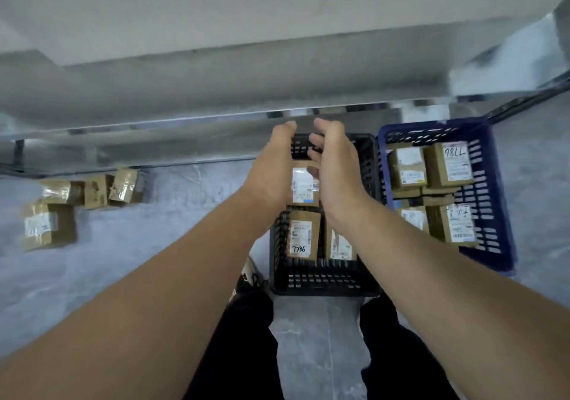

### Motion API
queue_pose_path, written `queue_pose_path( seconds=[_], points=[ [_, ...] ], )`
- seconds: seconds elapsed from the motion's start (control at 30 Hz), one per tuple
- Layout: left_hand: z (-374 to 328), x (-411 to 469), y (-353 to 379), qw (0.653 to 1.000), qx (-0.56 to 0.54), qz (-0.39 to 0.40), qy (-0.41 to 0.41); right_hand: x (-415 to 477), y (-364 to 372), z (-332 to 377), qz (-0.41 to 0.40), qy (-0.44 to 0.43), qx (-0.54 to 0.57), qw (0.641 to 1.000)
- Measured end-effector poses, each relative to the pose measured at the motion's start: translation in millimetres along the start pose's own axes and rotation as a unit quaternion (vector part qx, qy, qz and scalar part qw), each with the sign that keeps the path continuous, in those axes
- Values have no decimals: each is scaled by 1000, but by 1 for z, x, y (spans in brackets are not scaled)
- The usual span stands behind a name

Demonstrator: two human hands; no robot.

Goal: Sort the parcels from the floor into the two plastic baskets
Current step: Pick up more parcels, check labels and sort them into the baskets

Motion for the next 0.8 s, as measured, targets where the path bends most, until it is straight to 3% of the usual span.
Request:
queue_pose_path(
  seconds=[0.43,0.8],
  points=[
    [-187,-155,-78,988,6,-10,156,-170,23,188,-46,-161,8,986],
    [-281,-348,-83,944,-37,-115,306,-326,0,321,55,-324,13,944]
  ],
)
Point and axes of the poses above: each hand's wrist, its own x-axis towards the middle knuckle, its own y-axis out of the palm, z = x × y, the point moved 4 cm from there along x, towards the middle knuckle, and after that the axes turned 2 degrees about y, right-handed, at the moved point
